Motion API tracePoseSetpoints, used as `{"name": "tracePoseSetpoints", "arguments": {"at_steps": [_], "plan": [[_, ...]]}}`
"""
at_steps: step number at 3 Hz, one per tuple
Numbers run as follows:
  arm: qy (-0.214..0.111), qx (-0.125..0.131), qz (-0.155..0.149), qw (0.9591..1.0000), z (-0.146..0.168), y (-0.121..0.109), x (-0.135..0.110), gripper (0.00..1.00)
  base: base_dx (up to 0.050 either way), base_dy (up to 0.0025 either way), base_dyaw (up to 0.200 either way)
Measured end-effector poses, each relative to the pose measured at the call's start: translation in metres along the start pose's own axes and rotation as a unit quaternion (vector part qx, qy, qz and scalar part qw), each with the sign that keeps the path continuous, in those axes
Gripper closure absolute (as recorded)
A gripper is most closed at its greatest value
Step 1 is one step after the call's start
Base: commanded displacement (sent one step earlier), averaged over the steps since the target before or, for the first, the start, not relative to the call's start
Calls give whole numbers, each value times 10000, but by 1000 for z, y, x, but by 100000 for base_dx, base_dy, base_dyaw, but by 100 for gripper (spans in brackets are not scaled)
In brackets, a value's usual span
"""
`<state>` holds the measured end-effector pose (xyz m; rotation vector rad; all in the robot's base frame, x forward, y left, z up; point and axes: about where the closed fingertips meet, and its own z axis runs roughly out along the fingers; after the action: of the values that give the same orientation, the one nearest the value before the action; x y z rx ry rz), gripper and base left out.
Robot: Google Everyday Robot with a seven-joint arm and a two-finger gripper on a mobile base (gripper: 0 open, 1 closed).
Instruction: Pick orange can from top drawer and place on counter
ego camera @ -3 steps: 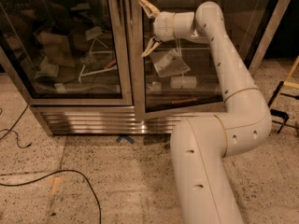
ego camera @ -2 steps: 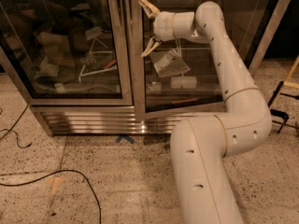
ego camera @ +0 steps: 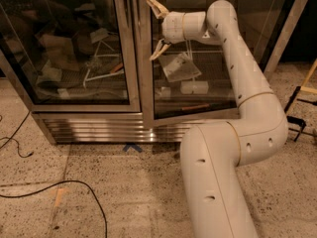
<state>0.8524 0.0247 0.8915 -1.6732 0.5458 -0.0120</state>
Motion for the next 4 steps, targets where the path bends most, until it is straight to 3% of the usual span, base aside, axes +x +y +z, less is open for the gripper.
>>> {"name": "tracePoseSetpoints", "arguments": {"at_steps": [3,4], "plan": [[3,3,1,10000,1,3,1,0,0,0,0],[-315,302,716,9965,-2,14,3,0,0,0,0]]}}
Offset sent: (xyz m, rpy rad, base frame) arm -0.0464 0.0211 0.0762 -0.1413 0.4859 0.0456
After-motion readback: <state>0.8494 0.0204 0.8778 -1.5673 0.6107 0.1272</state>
